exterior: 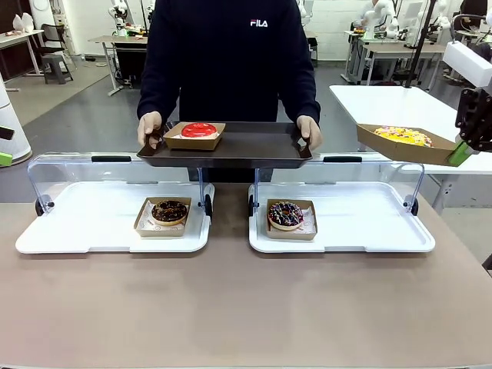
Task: Provide the desired donut to the person.
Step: Place the picked Paper togo box onto the Handle tray extended by the person.
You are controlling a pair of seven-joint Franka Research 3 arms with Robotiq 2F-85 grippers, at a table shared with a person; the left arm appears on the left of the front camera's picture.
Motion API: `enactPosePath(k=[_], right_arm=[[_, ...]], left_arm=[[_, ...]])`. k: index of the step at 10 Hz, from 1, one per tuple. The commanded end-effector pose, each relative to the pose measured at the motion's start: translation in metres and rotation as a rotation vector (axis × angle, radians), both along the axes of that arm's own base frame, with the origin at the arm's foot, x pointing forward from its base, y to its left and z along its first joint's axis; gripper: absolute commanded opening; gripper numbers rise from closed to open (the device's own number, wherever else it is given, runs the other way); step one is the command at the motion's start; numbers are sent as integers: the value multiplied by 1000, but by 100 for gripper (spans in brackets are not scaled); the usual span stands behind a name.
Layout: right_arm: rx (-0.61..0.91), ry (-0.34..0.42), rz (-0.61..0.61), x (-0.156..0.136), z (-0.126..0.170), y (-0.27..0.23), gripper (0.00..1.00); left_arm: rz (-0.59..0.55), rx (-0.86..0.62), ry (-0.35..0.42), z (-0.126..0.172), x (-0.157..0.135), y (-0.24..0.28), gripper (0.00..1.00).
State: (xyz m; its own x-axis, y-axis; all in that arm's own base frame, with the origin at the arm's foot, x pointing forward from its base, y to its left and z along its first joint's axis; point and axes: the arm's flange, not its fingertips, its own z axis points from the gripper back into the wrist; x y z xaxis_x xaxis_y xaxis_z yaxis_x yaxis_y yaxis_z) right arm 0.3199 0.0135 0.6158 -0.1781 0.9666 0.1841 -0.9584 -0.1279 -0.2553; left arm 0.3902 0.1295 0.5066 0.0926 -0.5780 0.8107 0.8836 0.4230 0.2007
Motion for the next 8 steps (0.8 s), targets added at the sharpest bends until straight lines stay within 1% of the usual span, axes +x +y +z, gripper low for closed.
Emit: enactPosePath(k=[1, 2, 3, 4, 6, 8], right_arm=[[-36, 13, -21, 10, 15, 38, 1], [-81, 32, -67, 24, 27, 78, 1], [-121, 21, -125, 40, 34, 117, 1], [-137, 16, -126, 56, 37, 158, 1], [-140, -35, -148, 87, 24, 224, 1], [-124, -107, -188, 127, 1, 269, 1]], left_arm=[[4, -13, -17, -1, -1, 0, 100], [4, -13, -17, -1, -1, 0, 100], [4, -13, -17, -1, -1, 0, 100], [4, -13, -17, -1, -1, 0, 100], [4, -13, -17, -1, -1, 0, 100], [4, -13, -17, -1, -1, 0, 100]])
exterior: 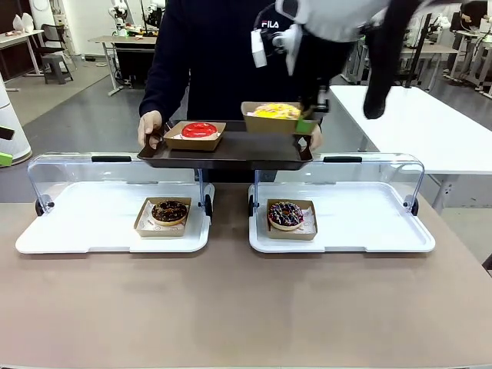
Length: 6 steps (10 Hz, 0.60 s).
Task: Provide the desired donut to the person.
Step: Place the picked Paper togo box onto the Handle tray extended by the person.
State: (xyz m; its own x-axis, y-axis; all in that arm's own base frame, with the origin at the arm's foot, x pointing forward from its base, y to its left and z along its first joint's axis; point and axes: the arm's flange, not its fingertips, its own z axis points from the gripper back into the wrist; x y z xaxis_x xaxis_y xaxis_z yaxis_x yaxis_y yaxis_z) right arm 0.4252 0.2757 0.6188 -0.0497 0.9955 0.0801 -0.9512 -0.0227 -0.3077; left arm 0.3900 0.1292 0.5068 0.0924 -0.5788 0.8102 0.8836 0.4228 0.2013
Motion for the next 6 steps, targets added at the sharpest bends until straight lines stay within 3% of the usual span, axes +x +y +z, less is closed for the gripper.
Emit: enactPosePath(k=[1, 3, 6], right_arm=[[-46, -60, -49, 41, -11, 14, 1], [-56, -84, -24, 71, -29, 15, 1], [-65, -76, -20, 82, -56, 18, 1]], left_arm=[[4, -14, -16, -1, -1, 0, 100], [4, -14, -16, -1, -1, 0, 100], [4, -14, -16, -1, -1, 0, 100]])
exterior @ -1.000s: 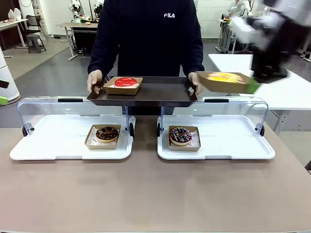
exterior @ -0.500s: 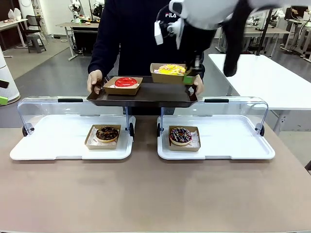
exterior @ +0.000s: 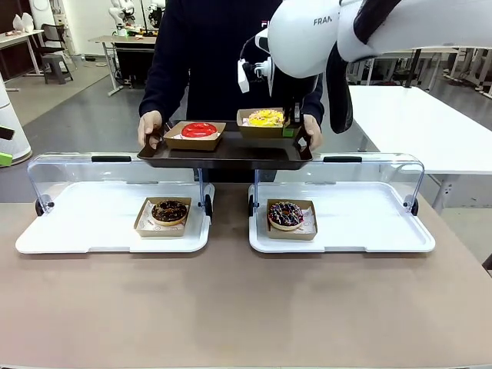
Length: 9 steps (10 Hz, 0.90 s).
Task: Provide the desired donut to the person.
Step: Place the picked Paper togo box onto the Handle tray extended by the person.
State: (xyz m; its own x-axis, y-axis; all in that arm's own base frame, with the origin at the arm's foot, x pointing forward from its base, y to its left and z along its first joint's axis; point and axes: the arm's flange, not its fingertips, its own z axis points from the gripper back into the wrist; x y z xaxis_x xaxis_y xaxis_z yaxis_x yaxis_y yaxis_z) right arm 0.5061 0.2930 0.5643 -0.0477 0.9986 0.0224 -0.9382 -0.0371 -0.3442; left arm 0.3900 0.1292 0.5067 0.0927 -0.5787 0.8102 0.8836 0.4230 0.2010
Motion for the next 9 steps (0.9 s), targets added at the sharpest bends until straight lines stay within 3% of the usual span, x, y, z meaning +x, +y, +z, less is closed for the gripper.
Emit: enactPosePath(k=[1, 7, 8, 9], right_arm=[[6, -60, -33, 3, -9, -1, 1], [35, -54, 19, 14, -40, -10, 1], [42, -50, 20, 15, -37, -12, 61], [56, -38, 21, 14, -32, -14, 61]], left_arm=[[4, -14, -17, -1, -1, 0, 100], [4, -14, -17, -1, -1, 0, 100], [4, -14, -17, -1, -1, 0, 100], [4, -14, -17, -1, -1, 0, 100]])
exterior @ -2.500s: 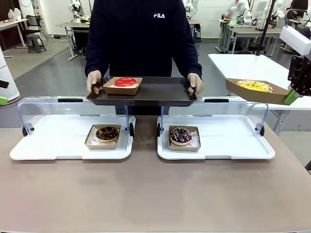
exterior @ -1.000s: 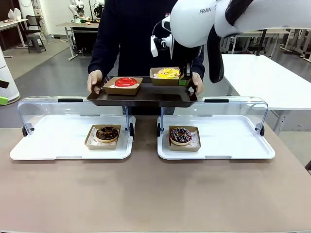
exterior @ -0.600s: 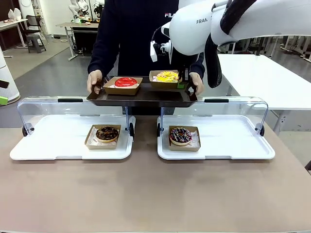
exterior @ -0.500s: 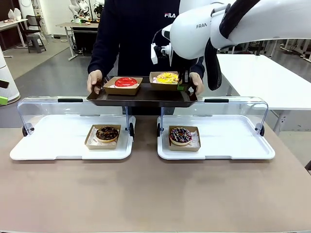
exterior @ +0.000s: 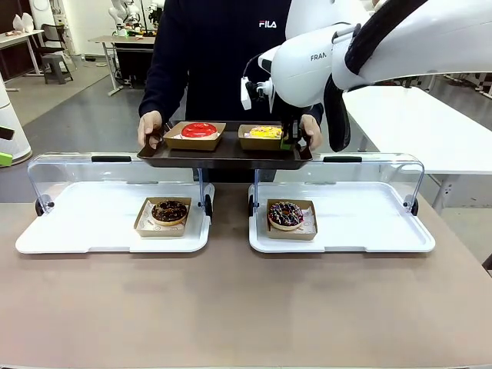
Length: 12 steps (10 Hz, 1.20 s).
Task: Provide the desired donut to the person.
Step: Place the picked Paper togo box onto the Handle tray extended by the person.
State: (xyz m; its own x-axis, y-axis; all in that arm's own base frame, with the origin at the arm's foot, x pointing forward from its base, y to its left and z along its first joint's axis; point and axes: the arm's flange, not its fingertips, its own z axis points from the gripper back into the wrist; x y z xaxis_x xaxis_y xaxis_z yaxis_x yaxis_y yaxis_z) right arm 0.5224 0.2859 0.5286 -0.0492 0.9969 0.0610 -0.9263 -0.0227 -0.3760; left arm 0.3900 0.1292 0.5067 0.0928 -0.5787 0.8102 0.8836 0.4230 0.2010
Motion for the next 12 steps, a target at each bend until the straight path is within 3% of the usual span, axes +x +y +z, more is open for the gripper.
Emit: enactPosePath(k=[1, 2, 3, 7, 12], right_arm=[[4, 16, 26, -2, 5, -7, 100], [-3, 15, 34, -3, 5, -6, 65], [3, 19, 38, -3, 6, -5, 100], [3, 98, 34, -1, 20, -4, 100], [27, 113, 26, -6, 31, -4, 100]], left_arm=[[4, -14, -17, -1, -1, 0, 100], [4, -14, -17, -1, -1, 0, 100], [4, -14, -17, -1, -1, 0, 100], [4, -14, -17, -1, -1, 0, 100], [4, -14, -17, -1, -1, 0, 100]])
